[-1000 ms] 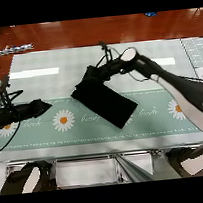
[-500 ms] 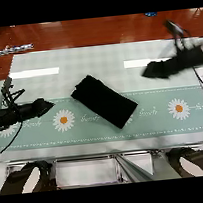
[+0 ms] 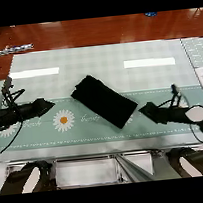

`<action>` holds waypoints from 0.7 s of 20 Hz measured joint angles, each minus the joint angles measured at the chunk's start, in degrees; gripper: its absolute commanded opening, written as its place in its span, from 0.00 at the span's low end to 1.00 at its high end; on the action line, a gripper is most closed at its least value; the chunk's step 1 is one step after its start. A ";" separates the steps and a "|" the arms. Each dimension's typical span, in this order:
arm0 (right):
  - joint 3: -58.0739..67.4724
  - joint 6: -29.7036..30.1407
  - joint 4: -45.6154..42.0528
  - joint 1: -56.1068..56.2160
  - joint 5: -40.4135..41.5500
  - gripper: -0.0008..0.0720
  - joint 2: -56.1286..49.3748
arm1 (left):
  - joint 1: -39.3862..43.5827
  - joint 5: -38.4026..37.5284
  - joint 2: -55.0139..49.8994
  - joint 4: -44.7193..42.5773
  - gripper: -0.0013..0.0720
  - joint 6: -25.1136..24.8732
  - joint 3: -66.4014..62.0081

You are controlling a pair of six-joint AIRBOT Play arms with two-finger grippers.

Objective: Fold the shirts.

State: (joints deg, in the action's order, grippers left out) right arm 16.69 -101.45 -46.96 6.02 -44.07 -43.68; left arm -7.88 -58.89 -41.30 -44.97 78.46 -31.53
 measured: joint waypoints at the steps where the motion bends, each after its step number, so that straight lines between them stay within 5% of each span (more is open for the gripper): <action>1: -1.01 3.61 4.92 0.02 0.94 0.57 -2.62 | 0.00 0.00 0.02 0.02 0.04 0.00 0.00; 6: 0.42 18.05 23.17 5.35 3.34 0.56 -16.48 | 0.00 0.00 0.00 0.02 0.04 0.00 0.00; 10: 9.53 22.95 27.23 11.91 6.91 0.05 -26.40 | 0.00 0.00 0.02 0.04 0.04 0.00 0.00; 14: 23.69 27.58 27.23 14.95 6.21 0.04 -31.65 | 0.00 0.00 0.00 0.04 0.04 0.00 0.00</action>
State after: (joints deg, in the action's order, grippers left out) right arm 40.38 -73.87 -19.73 20.97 -37.87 -75.33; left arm -7.88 -58.89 -41.30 -44.93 78.46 -31.53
